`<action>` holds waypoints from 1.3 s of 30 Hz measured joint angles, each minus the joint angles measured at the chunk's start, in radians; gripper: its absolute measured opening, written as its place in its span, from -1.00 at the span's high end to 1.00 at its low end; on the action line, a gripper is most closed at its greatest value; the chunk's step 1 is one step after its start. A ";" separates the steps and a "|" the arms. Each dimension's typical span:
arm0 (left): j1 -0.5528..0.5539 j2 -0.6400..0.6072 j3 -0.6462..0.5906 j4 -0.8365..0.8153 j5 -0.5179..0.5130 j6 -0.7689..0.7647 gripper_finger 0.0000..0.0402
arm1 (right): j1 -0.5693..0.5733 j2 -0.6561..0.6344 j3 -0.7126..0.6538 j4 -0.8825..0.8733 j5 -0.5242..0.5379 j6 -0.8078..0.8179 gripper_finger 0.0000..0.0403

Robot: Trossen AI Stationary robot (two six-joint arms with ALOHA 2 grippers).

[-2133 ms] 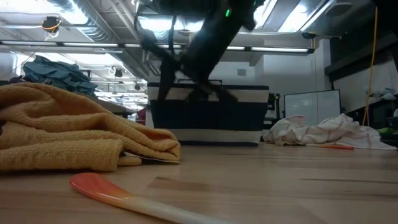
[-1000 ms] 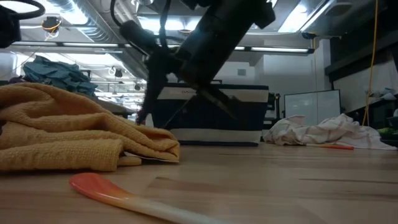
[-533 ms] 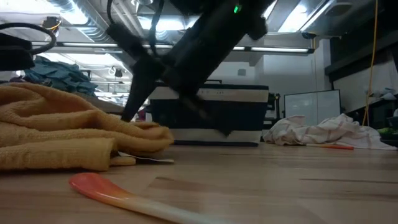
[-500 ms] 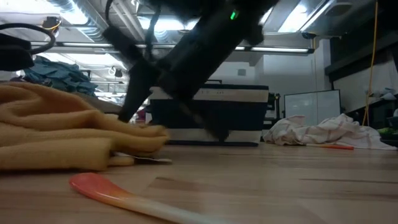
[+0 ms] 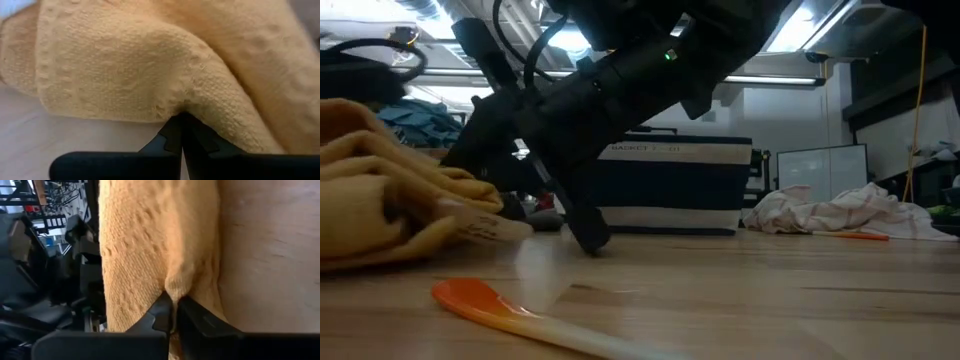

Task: Fold towel
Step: Stack the yellow towel on the gray towel

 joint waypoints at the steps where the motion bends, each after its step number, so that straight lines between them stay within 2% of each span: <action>1: 0.000 0.001 0.000 0.006 -0.015 0.000 1.00 | 0.000 0.000 0.000 0.002 -0.002 0.000 0.86; 6: -0.016 0.000 0.000 0.008 -0.063 -0.008 1.00 | 0.001 0.002 -0.001 0.040 -0.020 0.001 0.86; 12: -0.051 -0.009 0.000 -0.002 -0.228 -0.096 1.00 | 0.002 0.004 -0.003 0.191 -0.028 -0.009 0.95; 14: -0.051 -0.021 0.000 -0.006 -0.253 -0.095 1.00 | 0.002 0.004 -0.003 0.220 -0.025 -0.017 0.95; 25: -0.063 -0.148 0.000 -0.151 -0.313 -0.082 1.00 | -0.015 0.003 0.076 0.246 0.007 -0.058 0.94; 39: -0.015 -0.317 0.001 -0.516 -0.351 -0.137 1.00 | -0.116 0.001 0.210 0.167 0.011 -0.130 0.94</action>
